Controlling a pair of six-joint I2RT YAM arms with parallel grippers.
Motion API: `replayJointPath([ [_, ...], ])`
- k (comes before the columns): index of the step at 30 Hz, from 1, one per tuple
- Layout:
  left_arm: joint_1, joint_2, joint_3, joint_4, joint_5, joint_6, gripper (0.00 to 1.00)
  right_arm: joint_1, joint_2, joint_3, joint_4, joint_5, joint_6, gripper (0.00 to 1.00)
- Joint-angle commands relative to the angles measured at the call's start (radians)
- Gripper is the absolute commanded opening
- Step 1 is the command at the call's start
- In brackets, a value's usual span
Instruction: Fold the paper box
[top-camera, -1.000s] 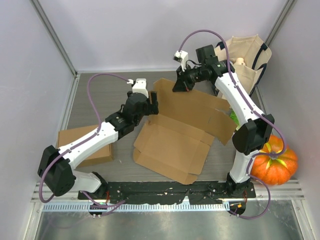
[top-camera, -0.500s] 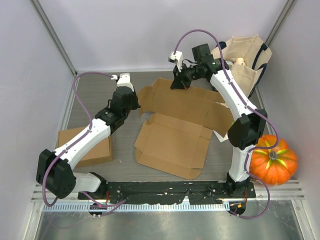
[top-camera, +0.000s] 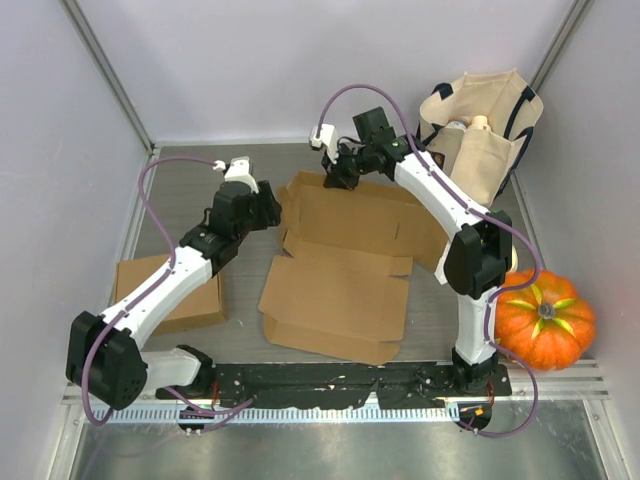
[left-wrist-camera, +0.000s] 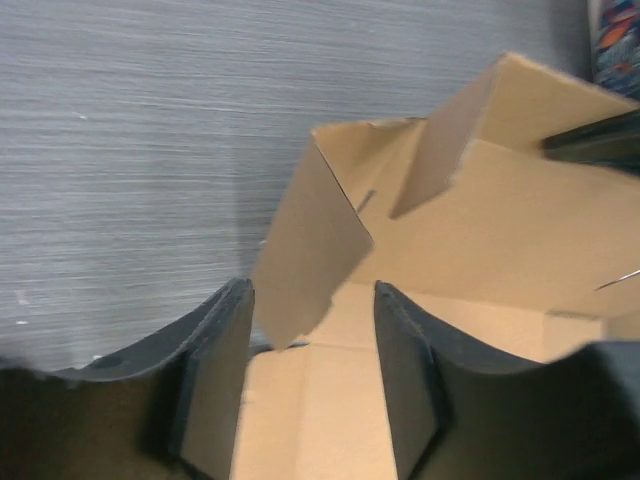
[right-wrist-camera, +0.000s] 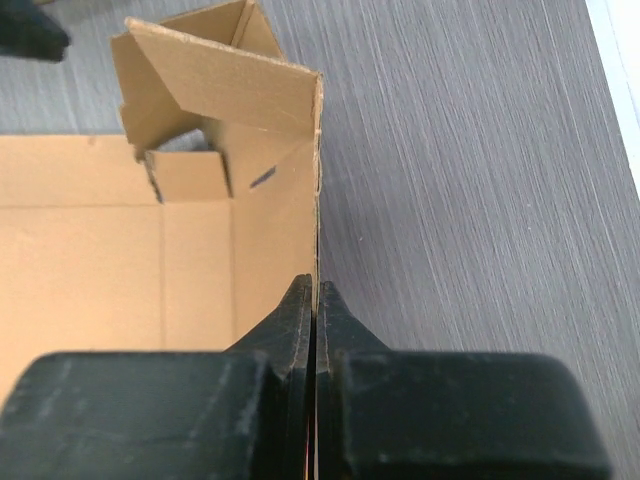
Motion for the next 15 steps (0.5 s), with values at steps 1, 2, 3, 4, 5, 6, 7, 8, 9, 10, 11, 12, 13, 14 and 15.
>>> replayJointPath([
  [1,0.006,-0.003,0.018,0.037,0.118,-0.024,0.62,0.011,-0.03,-0.068,0.055,0.048,-0.028,0.01],
  [2,0.007,0.002,0.021,0.042,0.124,-0.021,0.63,0.012,-0.041,-0.085,0.07,0.06,-0.053,0.01],
  [3,0.007,0.008,0.021,0.045,0.13,-0.021,0.63,0.014,-0.046,-0.118,0.076,0.074,-0.067,0.01],
  [4,0.007,0.021,0.023,0.045,0.129,-0.022,0.63,0.014,-0.052,-0.134,0.082,0.077,-0.074,0.01],
  [5,0.007,0.03,0.03,0.042,0.129,-0.021,0.62,0.014,-0.059,-0.145,0.091,0.083,-0.08,0.01],
  [6,0.006,0.042,0.04,0.032,0.13,-0.016,0.61,0.014,-0.061,-0.157,0.097,0.094,-0.074,0.01],
  [7,0.006,0.053,0.047,0.025,0.138,-0.012,0.6,0.014,-0.064,-0.163,0.104,0.094,-0.071,0.01],
  [8,0.006,0.071,0.064,0.0,0.13,-0.01,0.6,0.014,-0.072,-0.171,0.111,0.091,-0.071,0.01],
  [9,0.006,0.079,0.069,-0.007,0.117,-0.01,0.61,0.012,-0.076,-0.177,0.12,0.088,-0.068,0.01],
  [10,0.006,0.085,0.072,-0.011,0.112,-0.007,0.65,0.014,-0.081,-0.18,0.13,0.078,-0.065,0.01],
  [11,0.004,0.099,0.081,-0.012,0.118,-0.002,0.66,0.014,-0.082,-0.179,0.145,0.077,-0.062,0.01],
  [12,0.006,0.108,0.087,-0.017,0.122,0.001,0.67,0.014,-0.078,-0.171,0.144,0.074,-0.062,0.01],
  [13,0.006,0.12,0.095,-0.021,0.123,-0.001,0.68,0.015,-0.075,-0.162,0.144,0.066,-0.061,0.01],
  [14,0.006,0.14,0.115,-0.047,0.124,0.001,0.69,0.012,-0.069,-0.143,0.142,0.06,-0.062,0.01],
  [15,0.004,0.149,0.124,-0.058,0.124,-0.001,0.7,0.014,-0.059,-0.136,0.141,0.055,-0.059,0.01],
])
